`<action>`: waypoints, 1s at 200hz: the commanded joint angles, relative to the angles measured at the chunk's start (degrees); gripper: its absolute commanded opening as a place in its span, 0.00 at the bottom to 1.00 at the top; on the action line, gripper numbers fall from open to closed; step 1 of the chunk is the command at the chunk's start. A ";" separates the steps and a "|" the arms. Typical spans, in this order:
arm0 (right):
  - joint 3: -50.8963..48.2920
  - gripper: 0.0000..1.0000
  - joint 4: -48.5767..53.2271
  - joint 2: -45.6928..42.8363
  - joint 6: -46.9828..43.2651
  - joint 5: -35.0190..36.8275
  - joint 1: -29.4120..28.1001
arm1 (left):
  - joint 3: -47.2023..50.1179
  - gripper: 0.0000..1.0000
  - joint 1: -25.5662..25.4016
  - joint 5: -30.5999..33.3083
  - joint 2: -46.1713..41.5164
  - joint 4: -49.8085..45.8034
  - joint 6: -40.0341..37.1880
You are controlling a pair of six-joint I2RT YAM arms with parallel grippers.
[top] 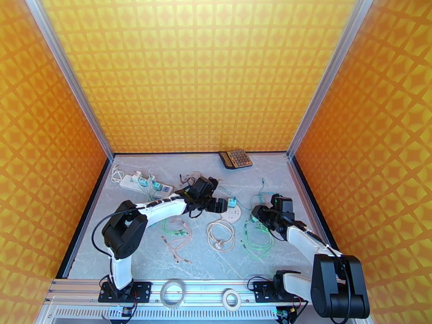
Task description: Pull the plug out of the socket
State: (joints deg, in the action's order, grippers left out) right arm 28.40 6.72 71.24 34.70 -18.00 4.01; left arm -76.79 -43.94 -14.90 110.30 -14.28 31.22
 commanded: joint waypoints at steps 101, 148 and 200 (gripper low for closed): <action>3.14 0.99 16.20 -18.37 -4.53 15.49 0.38 | 1.85 0.84 -2.11 3.17 -3.11 2.65 -1.97; 3.86 0.98 13.34 -19.05 -6.97 8.19 -1.67 | 3.01 0.83 -3.16 7.42 -3.16 3.34 -1.08; 5.17 0.98 11.38 -15.53 -7.69 9.80 -7.76 | 2.82 0.81 -3.29 8.37 -1.94 4.72 0.18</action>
State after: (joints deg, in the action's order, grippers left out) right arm 31.83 20.16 53.80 27.99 -7.99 -2.46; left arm -73.54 -47.09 -8.23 108.53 -11.09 30.87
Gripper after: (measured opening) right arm 0.985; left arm 0.830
